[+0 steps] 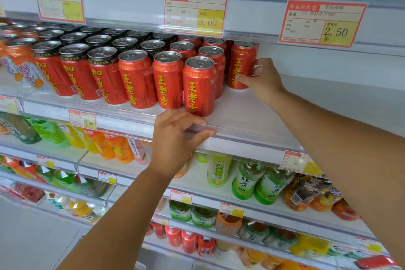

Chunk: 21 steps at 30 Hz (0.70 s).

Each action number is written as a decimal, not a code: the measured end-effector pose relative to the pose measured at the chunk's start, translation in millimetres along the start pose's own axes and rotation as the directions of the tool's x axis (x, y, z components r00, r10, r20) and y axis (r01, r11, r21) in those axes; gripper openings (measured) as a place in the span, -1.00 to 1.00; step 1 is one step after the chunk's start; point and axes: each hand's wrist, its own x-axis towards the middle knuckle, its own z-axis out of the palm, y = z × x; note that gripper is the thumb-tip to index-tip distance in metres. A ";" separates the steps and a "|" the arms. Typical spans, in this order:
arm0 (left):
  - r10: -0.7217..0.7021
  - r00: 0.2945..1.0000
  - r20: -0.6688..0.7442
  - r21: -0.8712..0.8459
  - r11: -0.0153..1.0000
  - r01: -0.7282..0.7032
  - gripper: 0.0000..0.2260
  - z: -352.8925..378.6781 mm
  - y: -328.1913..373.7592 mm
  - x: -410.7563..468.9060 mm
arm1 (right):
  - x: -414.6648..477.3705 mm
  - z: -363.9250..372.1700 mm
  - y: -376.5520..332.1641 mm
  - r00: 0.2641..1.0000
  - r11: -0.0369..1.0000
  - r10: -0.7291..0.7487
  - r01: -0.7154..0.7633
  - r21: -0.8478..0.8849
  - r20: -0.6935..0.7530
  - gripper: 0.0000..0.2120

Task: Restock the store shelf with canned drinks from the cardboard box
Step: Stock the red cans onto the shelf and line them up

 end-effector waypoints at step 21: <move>0.336 0.930 0.152 -0.236 0.926 -0.296 -0.80 7.4 65.0 -11.1 | -94.3 -83.2 -7.5 0.999 0.998 -0.036 0.036 -0.059 -0.005 -0.70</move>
